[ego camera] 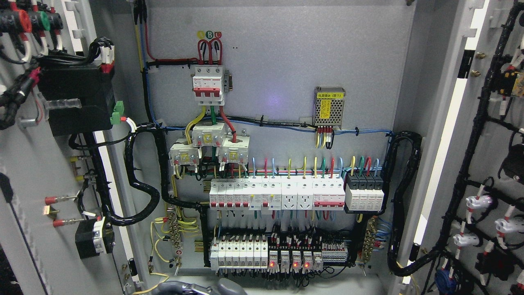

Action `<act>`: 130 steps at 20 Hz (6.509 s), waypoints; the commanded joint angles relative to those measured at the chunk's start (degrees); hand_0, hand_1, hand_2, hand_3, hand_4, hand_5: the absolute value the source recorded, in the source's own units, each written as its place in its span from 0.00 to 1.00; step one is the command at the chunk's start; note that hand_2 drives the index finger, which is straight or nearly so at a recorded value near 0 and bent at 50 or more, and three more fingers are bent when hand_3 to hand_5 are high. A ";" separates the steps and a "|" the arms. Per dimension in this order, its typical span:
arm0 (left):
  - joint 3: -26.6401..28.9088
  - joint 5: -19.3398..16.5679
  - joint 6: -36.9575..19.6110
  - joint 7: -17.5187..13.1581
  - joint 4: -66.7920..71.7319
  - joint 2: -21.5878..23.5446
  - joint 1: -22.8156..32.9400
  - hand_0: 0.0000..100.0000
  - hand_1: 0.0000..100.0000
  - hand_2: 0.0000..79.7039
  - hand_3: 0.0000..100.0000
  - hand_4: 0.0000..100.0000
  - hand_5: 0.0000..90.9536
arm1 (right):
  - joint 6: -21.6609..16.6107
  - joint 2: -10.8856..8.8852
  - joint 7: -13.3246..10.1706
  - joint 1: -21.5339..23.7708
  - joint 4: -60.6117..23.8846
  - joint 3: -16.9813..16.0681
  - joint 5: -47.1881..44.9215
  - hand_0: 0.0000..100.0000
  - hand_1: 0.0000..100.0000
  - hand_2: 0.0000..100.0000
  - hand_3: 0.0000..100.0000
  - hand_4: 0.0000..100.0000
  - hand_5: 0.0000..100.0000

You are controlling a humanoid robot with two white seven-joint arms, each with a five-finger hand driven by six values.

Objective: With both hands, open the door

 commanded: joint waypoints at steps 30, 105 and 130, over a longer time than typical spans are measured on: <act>0.79 0.00 -0.02 0.01 1.32 0.00 1.32 0.00 0.00 0.00 0.00 0.00 0.00 | -42.69 -20.30 -0.11 37.67 -23.57 -48.03 -3.11 0.00 0.00 0.00 0.00 0.00 0.00; -10.30 -3.52 -86.05 0.27 -116.19 4.22 16.79 0.00 0.00 0.00 0.00 0.00 0.00 | -41.29 -24.09 -5.12 40.74 -23.48 -47.33 -15.35 0.00 0.00 0.00 0.00 0.00 0.00; 27.85 24.59 -91.77 0.71 -102.15 24.32 22.07 0.00 0.00 0.00 0.00 0.00 0.00 | -40.67 -16.10 -5.21 41.27 -18.57 -54.70 -15.88 0.00 0.00 0.00 0.00 0.00 0.00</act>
